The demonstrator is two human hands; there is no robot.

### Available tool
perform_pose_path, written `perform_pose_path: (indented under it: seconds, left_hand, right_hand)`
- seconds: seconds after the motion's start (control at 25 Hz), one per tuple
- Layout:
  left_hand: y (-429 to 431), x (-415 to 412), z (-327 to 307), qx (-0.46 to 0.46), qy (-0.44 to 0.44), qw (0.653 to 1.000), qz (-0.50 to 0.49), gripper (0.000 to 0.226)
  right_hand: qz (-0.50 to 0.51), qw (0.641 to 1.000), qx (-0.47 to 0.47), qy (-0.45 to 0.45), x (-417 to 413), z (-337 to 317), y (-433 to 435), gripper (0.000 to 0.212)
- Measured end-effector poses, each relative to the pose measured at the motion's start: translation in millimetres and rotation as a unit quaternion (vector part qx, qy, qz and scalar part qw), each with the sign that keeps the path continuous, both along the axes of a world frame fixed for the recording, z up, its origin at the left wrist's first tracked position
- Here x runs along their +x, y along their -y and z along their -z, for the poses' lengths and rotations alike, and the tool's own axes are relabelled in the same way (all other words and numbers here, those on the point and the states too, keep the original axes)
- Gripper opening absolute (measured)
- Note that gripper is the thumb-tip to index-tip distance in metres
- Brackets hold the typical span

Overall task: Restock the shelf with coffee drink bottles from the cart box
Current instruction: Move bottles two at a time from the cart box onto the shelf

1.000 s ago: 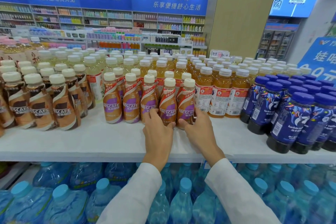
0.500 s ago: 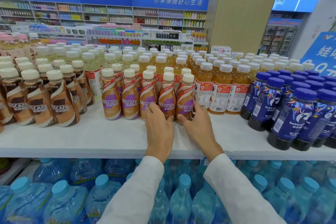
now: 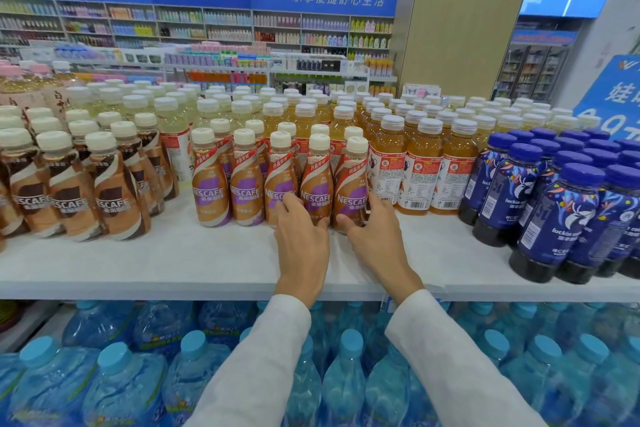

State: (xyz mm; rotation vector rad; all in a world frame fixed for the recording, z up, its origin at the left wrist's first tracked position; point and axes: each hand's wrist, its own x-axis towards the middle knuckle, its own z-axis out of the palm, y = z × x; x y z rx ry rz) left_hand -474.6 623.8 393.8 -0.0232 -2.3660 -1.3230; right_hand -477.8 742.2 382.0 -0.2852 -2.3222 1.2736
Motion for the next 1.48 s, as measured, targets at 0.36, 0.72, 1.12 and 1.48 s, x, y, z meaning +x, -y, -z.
perform_pose_path:
  seconds: [0.36,0.72,1.12,1.48]
  left_hand:
    - [1,1,-1,0.009,0.008,1.000,-0.001,0.054]
    - [2,3,0,0.006,0.017,1.000,-0.001,0.056]
    - [35,45,26,-0.014,-0.001,1.000,-0.023,0.045]
    - [187,171,93,0.013,0.039,0.995,-0.092,0.049]
  right_hand:
    - [-0.007,1.000,0.009,-0.007,-1,2,-2,0.069]
    - [-0.022,1.000,0.003,-0.005,0,2,-4,0.071]
    - [-0.059,0.998,0.030,0.003,73,8,16,0.059]
    - [-0.217,0.976,-0.020,0.000,173,49,140,0.044]
